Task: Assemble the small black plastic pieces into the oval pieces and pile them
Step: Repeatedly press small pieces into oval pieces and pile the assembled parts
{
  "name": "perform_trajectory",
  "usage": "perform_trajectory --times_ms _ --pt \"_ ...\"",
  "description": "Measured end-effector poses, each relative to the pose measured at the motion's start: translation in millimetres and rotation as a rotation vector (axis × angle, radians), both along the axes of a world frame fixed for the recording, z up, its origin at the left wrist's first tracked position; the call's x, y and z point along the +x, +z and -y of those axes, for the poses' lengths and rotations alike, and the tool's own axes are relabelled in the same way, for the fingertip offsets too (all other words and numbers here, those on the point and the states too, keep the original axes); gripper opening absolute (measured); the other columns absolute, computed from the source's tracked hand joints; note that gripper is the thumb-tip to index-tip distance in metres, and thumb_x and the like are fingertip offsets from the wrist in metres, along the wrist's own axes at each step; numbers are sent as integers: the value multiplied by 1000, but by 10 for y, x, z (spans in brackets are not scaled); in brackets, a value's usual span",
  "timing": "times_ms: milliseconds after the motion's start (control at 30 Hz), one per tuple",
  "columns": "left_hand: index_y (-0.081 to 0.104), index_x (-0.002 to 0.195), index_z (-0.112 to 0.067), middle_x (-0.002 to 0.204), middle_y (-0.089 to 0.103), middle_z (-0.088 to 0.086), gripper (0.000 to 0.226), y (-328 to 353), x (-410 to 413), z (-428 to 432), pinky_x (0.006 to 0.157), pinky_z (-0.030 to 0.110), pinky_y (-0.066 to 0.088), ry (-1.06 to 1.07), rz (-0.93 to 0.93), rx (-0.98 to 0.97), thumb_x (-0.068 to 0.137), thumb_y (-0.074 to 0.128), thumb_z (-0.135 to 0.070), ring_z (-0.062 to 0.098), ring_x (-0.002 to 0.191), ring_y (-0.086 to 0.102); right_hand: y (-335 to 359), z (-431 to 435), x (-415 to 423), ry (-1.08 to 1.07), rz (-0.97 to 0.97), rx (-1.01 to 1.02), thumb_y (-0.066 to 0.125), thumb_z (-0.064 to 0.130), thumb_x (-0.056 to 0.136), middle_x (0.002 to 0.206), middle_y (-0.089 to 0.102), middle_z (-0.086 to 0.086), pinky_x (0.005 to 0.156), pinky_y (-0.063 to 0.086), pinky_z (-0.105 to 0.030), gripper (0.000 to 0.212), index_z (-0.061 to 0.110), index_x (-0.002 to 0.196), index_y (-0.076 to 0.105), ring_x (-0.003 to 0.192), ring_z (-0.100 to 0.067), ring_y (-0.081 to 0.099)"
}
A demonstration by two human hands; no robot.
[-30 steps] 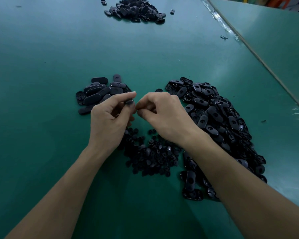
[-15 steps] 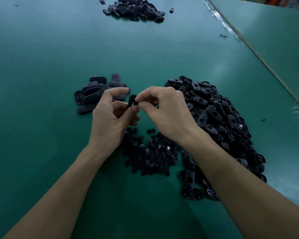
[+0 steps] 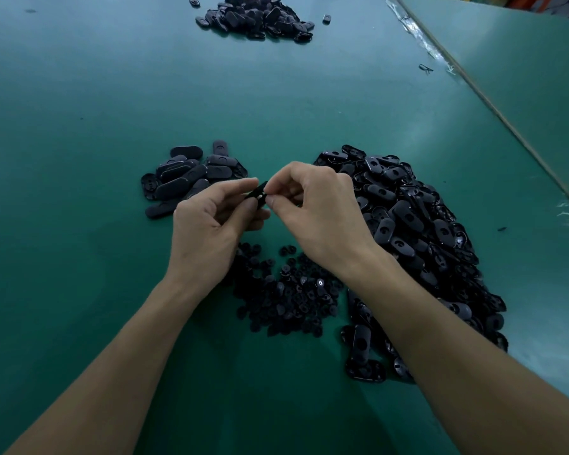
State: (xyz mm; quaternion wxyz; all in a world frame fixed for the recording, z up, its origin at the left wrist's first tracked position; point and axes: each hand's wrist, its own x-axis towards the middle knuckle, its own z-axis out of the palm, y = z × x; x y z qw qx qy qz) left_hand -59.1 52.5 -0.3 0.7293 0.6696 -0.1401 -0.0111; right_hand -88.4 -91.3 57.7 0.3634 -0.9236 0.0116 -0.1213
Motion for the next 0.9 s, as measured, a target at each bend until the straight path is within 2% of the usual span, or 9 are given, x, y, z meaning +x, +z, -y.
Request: perform_trajectory --times_ms 200,333,433,500,600,667,767,833,900 --pt "68 106 -22 88 77 -7 34 6 -16 -14 72 24 59 -29 22 24 92 63 9 15 80 75 20 -13 -4 9 3 20 68 9 93 81 68 10 75 51 -12 8 16 94 72 76 0 64" --pt "69 99 -25 84 76 -7 27 15 -17 -34 64 21 56 26 43 70 89 72 0 11 71 72 34 -27 -2 21 3 28 67 8 93 83 68 8 75 50 -13 8 15 94 71 78 -1 63" --pt "67 96 -26 80 73 0 22 21 -22 -45 61 29 58 68 50 91 88 76 -9 20 66 68 57 -31 1 7 11 40 65 9 95 85 65 8 75 47 -11 7 15 95 68 79 -2 60" --pt "66 101 -30 77 71 0 25 30 -26 -47 62 31 59 61 57 101 87 77 -12 27 69 68 72 -35 4 -3 0 64 64 11 96 82 62 13 73 46 -10 9 19 93 64 76 2 58" --pt "65 108 -36 76 70 -1 33 41 -23 -42 62 28 57 32 68 123 86 77 -14 15 64 65 89 -39 1 7 -27 107 62 10 97 81 61 16 69 45 -9 14 23 92 59 74 2 59" --pt "66 107 -38 72 68 -11 32 38 -15 -46 60 21 53 9 77 147 85 77 -18 4 63 60 96 -40 -6 14 -27 121 62 9 98 81 61 15 68 46 -9 15 23 91 59 75 1 61" --pt "69 104 -36 70 67 -11 28 29 -18 -50 58 15 46 -32 96 192 84 79 -18 2 60 56 100 -44 -11 24 -21 140 62 9 98 81 63 12 70 51 -14 15 22 92 59 76 -3 63" --pt "68 100 -37 71 68 -2 24 28 -26 -46 55 18 44 -39 114 211 85 78 -21 6 58 54 102 -52 -13 44 -18 161 61 7 97 78 63 10 73 54 -20 14 20 92 60 76 -8 64" --pt "67 96 -39 75 70 2 20 26 -29 -38 55 30 48 -21 121 210 86 77 -25 16 60 60 105 -64 -14 62 -9 177 62 7 97 77 64 10 72 54 -19 13 19 93 61 74 -6 64"
